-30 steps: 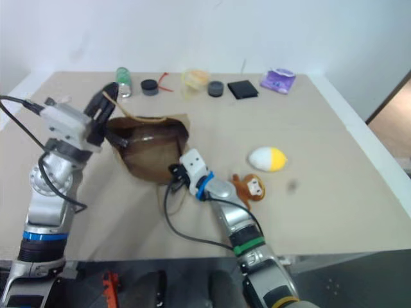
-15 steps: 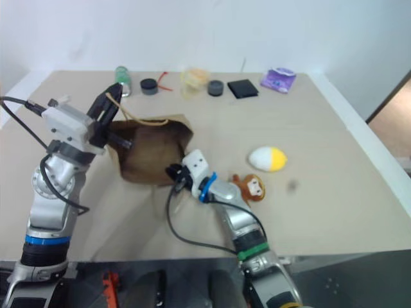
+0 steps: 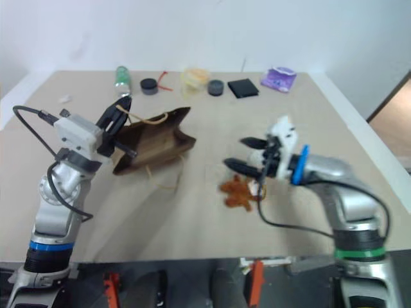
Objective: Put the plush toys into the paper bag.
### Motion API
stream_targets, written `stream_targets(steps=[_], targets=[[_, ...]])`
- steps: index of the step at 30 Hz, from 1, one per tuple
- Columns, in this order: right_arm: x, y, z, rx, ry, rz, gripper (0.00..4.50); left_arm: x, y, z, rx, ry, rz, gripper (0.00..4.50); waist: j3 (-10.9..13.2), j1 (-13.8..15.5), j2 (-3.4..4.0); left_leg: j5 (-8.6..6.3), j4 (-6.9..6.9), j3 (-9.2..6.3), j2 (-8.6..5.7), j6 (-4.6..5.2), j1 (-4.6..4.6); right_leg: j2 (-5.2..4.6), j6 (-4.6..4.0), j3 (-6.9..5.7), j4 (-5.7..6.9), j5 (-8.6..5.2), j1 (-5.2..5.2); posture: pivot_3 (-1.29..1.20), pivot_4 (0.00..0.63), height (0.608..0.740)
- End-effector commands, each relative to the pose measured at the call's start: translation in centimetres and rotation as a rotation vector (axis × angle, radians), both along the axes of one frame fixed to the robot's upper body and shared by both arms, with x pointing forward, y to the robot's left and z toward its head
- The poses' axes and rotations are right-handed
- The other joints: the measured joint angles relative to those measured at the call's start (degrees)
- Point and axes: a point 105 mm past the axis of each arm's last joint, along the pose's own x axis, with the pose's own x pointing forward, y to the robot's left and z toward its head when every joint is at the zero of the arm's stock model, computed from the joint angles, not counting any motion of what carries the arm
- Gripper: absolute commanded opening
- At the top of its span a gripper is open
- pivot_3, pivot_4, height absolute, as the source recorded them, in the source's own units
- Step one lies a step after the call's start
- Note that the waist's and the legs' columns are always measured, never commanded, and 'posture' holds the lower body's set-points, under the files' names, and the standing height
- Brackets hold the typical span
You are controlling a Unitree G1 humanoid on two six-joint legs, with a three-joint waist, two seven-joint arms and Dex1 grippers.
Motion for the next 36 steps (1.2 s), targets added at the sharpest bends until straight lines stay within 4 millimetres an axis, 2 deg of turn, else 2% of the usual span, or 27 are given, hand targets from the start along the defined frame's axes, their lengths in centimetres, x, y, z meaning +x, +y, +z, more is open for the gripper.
stream_targets(steps=[1,4,11,14,15,16,18,19,21,22,24,25,27,28,31,33,36], targets=[[-0.2,-2.7,-1.2,-0.037,0.098,-0.039,4.48,-0.5,0.0,0.9,0.001,-0.043,-0.008,0.0,0.01,0.0,-0.01,0.0,-0.01,-0.02,0.0,0.01,0.0,0.02,0.01,0.0,0.0,-0.03,0.0,0.0,0.15,0.74],[-0.6,-3.2,-2.9,-0.054,0.182,-0.029,4.48,-0.5,-0.1,0.9,-0.001,-0.044,-0.012,0.0,0.01,-0.07,0.0,-0.01,-0.02,0.0,0.0,0.02,0.0,0.03,0.02,0.03,0.0,-0.04,-0.02,0.0,0.15,0.74],[-1.6,-1.3,-5.7,-0.05,0.294,0.05,4.48,-0.6,0.0,0.7,-0.002,-0.037,-0.012,0.0,0.02,-0.01,-0.01,-0.01,0.04,-0.02,-0.06,0.02,-0.03,0.02,0.09,0.04,0.0,-0.05,0.03,0.0,0.15,0.74],[-1.8,-1.1,-6.6,-0.081,0.312,0.056,3.67,-0.8,-0.1,0.5,0.001,-0.032,-0.013,0.0,0.02,0.02,0.0,-0.01,0.05,-0.03,-0.07,0.01,-0.03,0.01,0.1,0.04,0.0,-0.05,0.04,0.0,0.15,0.74],[-1.7,-1.1,-6.7,-0.085,0.31,0.054,3.33,-0.8,-0.1,0.5,0.002,-0.031,-0.014,0.0,0.02,0.03,-0.01,-0.01,0.05,-0.03,-0.07,0.01,-0.03,0.01,0.11,0.04,0.0,-0.06,0.04,0.0,0.15,0.74],[-1.7,-1.1,-6.7,-0.081,0.306,0.053,2.78,-0.9,-0.1,0.5,0.003,-0.03,-0.013,0.0,0.02,0.02,0.0,-0.01,0.05,-0.03,-0.07,0.01,-0.03,0.01,0.11,0.04,0.0,-0.06,0.04,0.0,0.15,0.74],[-1.3,-1.1,-6.4,-0.066,0.289,0.043,1.74,-0.8,0.0,0.5,0.004,-0.029,-0.011,0.0,0.02,0.02,-0.01,-0.01,0.05,-0.04,-0.07,0.01,-0.03,0.02,0.11,0.04,0.0,-0.06,0.04,0.0,0.15,0.74],[-1.3,-1.1,-6.1,-0.054,0.28,0.045,1.46,-0.8,0.0,0.5,0.003,-0.029,-0.009,0.0,0.02,0.02,-0.01,-0.01,0.05,-0.05,-0.07,0.01,-0.03,0.02,0.11,0.04,0.0,-0.06,0.05,0.0,0.15,0.74],[-1.1,-1.0,-5.2,-0.02,0.259,0.05,0.6,-0.8,0.1,0.6,0.003,-0.028,-0.008,0.0,0.02,0.02,-0.01,-0.01,0.06,-0.05,-0.07,0.01,-0.02,0.02,0.11,0.04,0.0,-0.06,0.05,0.0,0.15,0.74],[-1.0,-0.6,-3.9,0.046,0.236,0.065,0.28,-0.8,0.1,0.6,0.001,-0.028,-0.007,0.0,0.02,0.01,-0.01,-0.01,0.07,-0.05,-0.07,0.01,-0.02,0.02,0.11,0.04,0.0,-0.06,0.06,0.0,0.15,0.74],[-0.9,-0.1,-2.1,0.137,0.207,0.086,0.16,-0.8,0.1,0.6,0.0,-0.028,-0.008,0.0,0.03,-0.08,-0.01,-0.01,0.08,-0.04,-0.07,0.01,-0.02,0.02,0.12,0.05,0.0,-0.04,0.04,0.0,0.15,0.74],[-0.6,0.8,-0.2,0.213,0.16,0.101,0.16,-0.7,0.1,0.6,-0.001,-0.027,-0.007,0.0,0.03,-0.11,-0.01,-0.01,0.08,-0.05,-0.07,0.01,-0.01,0.03,0.13,0.05,0.01,-0.04,0.04,0.0,0.15,0.74],[-0.2,2.0,2.2,0.302,0.102,0.118,0.16,-0.7,0.2,0.6,-0.002,-0.026,-0.005,0.0,0.04,-0.12,0.0,-0.01,0.08,-0.08,-0.07,0.01,-0.01,0.06,0.14,0.05,0.01,-0.03,0.04,0.0,0.15,0.74],[0.0,3.3,3.2,0.326,0.067,0.135,0.15,-0.7,0.2,0.6,-0.001,-0.027,-0.005,0.0,0.04,-0.1,0.0,-0.01,0.07,-0.12,-0.06,0.01,-0.01,0.09,0.14,0.05,0.02,-0.02,0.04,0.0,0.15,0.74],[0.5,6.9,4.3,0.341,0.004,0.163,0.15,-0.7,0.2,0.6,-0.003,-0.028,-0.004,0.0,0.03,-0.16,0.0,-0.01,0.05,-0.21,-0.03,0.01,-0.05,0.17,0.14,0.05,0.01,-0.03,0.04,0.0,0.15,0.74],[0.9,9.6,4.3,0.335,-0.016,0.178,0.15,-0.7,0.1,0.7,-0.004,-0.031,-0.005,0.0,0.03,-0.11,0.0,-0.02,0.0,-0.24,0.01,0.0,-0.05,0.22,0.11,0.05,0.02,-0.05,0.02,0.0,0.15,0.74],[1.7,12.2,3.5,0.326,-0.003,0.158,0.15,-0.7,0.2,0.8,-0.009,-0.035,-0.003,0.0,0.04,-0.11,0.02,-0.02,-0.02,-0.27,0.03,0.0,-0.12,0.25,0.1,0.06,0.02,-0.07,-0.02,0.0,0.15,0.74]])
